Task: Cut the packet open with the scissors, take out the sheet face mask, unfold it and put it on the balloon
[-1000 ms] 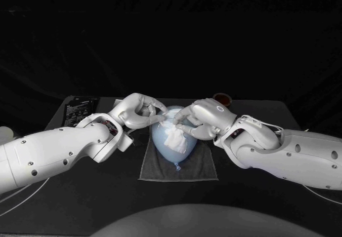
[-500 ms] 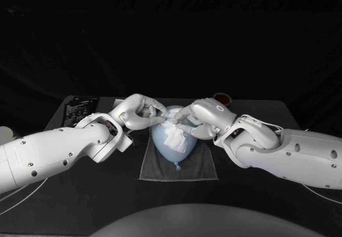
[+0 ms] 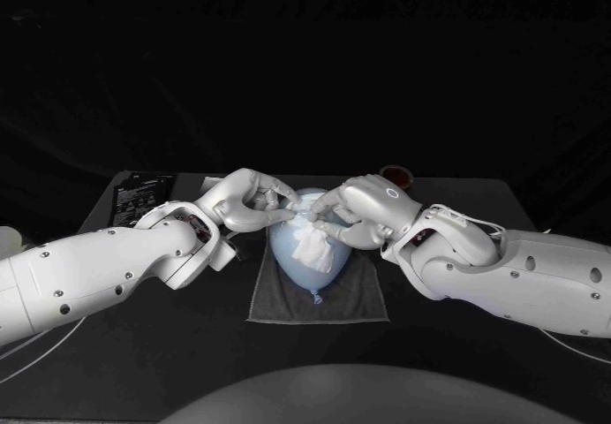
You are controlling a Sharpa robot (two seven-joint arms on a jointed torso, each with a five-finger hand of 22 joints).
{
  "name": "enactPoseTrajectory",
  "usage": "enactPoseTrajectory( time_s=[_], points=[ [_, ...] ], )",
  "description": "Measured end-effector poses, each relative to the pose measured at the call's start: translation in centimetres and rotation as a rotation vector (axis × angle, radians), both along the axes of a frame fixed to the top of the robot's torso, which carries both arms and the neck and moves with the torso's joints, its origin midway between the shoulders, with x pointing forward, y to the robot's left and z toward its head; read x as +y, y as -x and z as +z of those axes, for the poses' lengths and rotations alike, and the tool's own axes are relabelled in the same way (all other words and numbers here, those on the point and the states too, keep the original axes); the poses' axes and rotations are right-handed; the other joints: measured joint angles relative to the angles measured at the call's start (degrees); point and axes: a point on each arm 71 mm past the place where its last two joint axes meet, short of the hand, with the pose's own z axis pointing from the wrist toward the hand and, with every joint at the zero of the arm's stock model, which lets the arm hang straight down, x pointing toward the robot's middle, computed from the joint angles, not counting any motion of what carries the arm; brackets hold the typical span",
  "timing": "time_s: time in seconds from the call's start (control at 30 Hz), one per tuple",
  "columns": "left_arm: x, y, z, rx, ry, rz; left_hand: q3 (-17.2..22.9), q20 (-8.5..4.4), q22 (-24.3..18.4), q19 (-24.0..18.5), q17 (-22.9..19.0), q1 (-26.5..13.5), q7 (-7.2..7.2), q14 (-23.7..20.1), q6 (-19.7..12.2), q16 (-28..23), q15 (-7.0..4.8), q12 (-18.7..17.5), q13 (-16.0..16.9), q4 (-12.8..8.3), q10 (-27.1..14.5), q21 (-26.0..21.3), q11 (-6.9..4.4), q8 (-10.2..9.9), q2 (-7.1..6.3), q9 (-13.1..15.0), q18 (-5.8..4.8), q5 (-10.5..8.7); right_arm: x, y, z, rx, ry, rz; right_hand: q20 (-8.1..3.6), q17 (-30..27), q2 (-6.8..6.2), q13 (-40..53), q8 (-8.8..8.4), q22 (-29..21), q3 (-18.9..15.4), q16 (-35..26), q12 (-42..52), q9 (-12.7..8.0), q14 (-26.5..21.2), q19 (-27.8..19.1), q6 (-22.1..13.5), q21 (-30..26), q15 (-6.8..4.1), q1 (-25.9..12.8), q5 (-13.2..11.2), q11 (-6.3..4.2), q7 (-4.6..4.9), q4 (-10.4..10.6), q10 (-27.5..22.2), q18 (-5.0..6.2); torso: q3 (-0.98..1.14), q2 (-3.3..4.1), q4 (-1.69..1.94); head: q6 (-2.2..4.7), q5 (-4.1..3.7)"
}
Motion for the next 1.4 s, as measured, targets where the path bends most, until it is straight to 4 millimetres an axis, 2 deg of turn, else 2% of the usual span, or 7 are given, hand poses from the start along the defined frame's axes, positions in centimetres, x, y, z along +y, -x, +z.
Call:
enactPoseTrajectory(
  time_s=[0.1,0.27,0.47,0.7,1.4],
  points=[
    [0.1,-0.1,-0.1,0.003,-0.01,0.005,0.0,-0.19,0.1,0.19,0.26,0.0,0.27,0.2,-0.93,0.0,0.2,0.44,0.3,0.0,0.0,0.0,0.0,-0.67,0.0,-0.38,-0.01,0.0,0.0,0.0,0.0,0.0,-0.001,0.001,0.0,0.0,0.0,0.01,-0.01,-0.01,0.1,0.0,-0.01,0.07,0.0,0.0,-0.03,0.0,0.0,0.0,-0.09,0.0,-0.01,0.01,0.0,0.0,0.0,-0.01,0.0,0.0,-0.04],
    [0.2,-0.2,-0.3,0.009,-0.028,0.008,0.0,-0.19,0.11,0.19,0.33,0.0,0.37,0.2,-1.04,0.0,0.21,0.44,0.4,0.0,0.0,0.0,0.0,-0.67,0.0,-0.47,-0.02,0.0,0.0,0.0,0.1,-0.001,-0.001,0.0,0.0,0.04,0.0,0.01,0.01,-0.03,0.1,0.0,-0.04,0.13,0.0,0.0,-0.07,0.0,0.0,0.0,-0.09,0.0,0.02,0.01,0.0,0.0,0.01,-0.05,0.0,-0.01,-0.08],
    [0.1,-0.2,-0.4,0.015,-0.045,0.005,0.0,-0.19,0.34,0.19,0.8,0.0,0.37,0.2,-1.04,0.22,0.21,1.24,1.62,0.0,0.56,0.0,0.51,-0.67,0.0,-0.53,-0.03,0.0,0.0,0.0,0.1,-0.001,-0.002,-0.001,0.0,0.04,0.0,-0.01,0.2,-0.04,0.1,-0.04,-0.11,0.13,-0.01,0.0,-0.1,0.0,0.0,0.0,-0.09,0.0,0.04,0.01,0.0,0.0,0.03,-0.08,0.02,-0.01,-0.13],
    [0.1,-0.3,-0.4,0.018,-0.056,0.002,0.17,0.02,0.49,0.4,1.09,0.0,0.37,0.41,-1.04,0.22,0.41,1.59,2.36,-0.16,1.05,0.27,0.39,-0.9,0.0,-0.62,-0.39,0.0,-0.3,0.1,0.3,0.002,-0.006,-0.003,0.0,0.04,0.0,-0.04,0.19,-0.02,0.1,-0.06,0.07,0.13,-0.01,0.0,-0.13,0.0,0.01,0.0,-0.09,0.0,0.05,0.01,0.0,0.0,0.07,-0.08,0.0,-0.01,-0.1],
    [0.0,-0.5,-0.6,0.024,-0.071,0.007,0.16,0.03,0.68,0.39,1.4,0.0,0.28,0.41,-1.1,0.45,0.41,2.44,3.28,-0.16,1.66,0.27,0.58,-1.18,0.0,-0.86,-0.42,0.0,-2.7,0.7,0.9,0.016,0.006,-0.034,-0.22,0.0,0.0,0.01,0.46,-0.01,0.34,-0.01,0.06,0.4,-0.02,0.22,0.16,0.32,0.02,0.0,-0.17,0.0,0.02,-0.23,0.0,-0.01,0.07,-0.11,-0.04,-0.01,-0.19]
  ],
)
